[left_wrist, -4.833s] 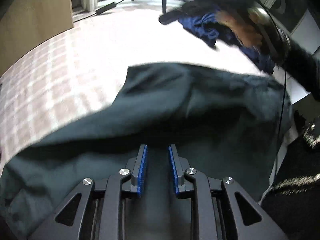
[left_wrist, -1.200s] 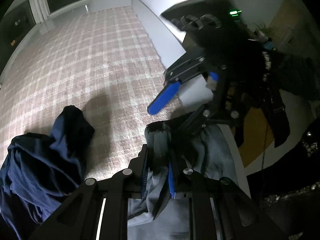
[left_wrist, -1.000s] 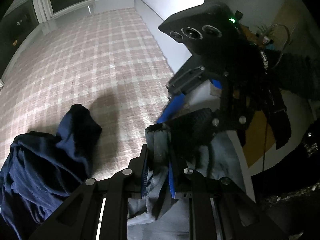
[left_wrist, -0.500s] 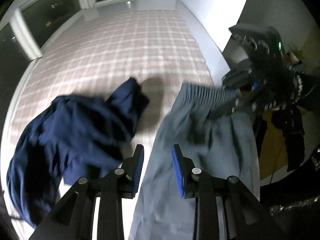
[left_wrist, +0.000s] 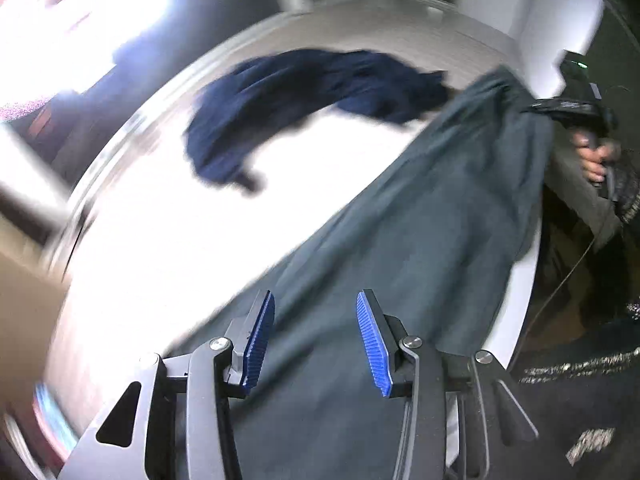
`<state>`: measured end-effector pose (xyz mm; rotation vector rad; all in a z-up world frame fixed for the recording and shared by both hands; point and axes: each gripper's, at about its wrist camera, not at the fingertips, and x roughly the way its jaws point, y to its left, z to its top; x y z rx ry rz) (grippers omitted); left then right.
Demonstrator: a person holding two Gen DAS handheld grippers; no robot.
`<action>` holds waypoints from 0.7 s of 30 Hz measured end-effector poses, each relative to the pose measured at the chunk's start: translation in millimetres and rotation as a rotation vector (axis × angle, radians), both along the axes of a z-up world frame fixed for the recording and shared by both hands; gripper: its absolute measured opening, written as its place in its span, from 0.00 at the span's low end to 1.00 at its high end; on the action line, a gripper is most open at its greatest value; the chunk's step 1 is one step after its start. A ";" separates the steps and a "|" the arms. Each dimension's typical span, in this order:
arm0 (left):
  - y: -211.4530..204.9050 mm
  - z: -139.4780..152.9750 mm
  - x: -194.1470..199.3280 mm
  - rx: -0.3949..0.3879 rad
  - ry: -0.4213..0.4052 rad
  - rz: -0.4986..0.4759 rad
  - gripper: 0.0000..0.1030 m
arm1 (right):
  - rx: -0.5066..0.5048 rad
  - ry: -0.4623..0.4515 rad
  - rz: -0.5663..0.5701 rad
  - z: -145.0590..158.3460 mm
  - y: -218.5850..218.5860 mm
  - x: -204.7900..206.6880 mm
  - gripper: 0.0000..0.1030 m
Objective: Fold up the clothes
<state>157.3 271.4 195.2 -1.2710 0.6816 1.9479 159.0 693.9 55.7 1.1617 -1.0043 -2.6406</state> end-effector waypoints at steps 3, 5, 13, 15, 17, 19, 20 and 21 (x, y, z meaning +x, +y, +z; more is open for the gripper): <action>-93.7 -7.2 19.5 -0.009 -0.001 0.165 0.42 | -0.093 0.049 -0.012 25.4 -20.2 4.4 0.14; -147.3 -14.8 34.1 -0.005 -0.007 0.255 0.42 | -0.101 0.080 0.004 46.5 -45.2 4.2 0.14; -311.3 -36.2 99.4 0.055 -0.026 0.472 0.43 | -0.052 0.163 0.227 111.7 -227.0 -26.7 0.14; -344.3 -38.7 111.9 0.073 -0.019 0.504 0.43 | -0.027 0.166 0.300 115.0 -286.2 -35.7 0.14; -370.0 -38.3 120.8 0.094 -0.012 0.539 0.48 | -0.016 0.157 0.365 112.1 -344.6 -44.2 0.14; -391.7 -41.3 128.9 0.101 -0.002 0.563 0.49 | -0.029 0.140 0.416 104.6 -392.3 -51.9 0.14; -402.5 -42.9 132.9 0.104 0.002 0.576 0.49 | -0.028 0.130 0.442 100.2 -417.3 -55.5 0.14; -410.0 -45.8 136.4 0.103 0.003 0.588 0.49 | -0.020 0.122 0.468 95.4 -442.5 -58.7 0.14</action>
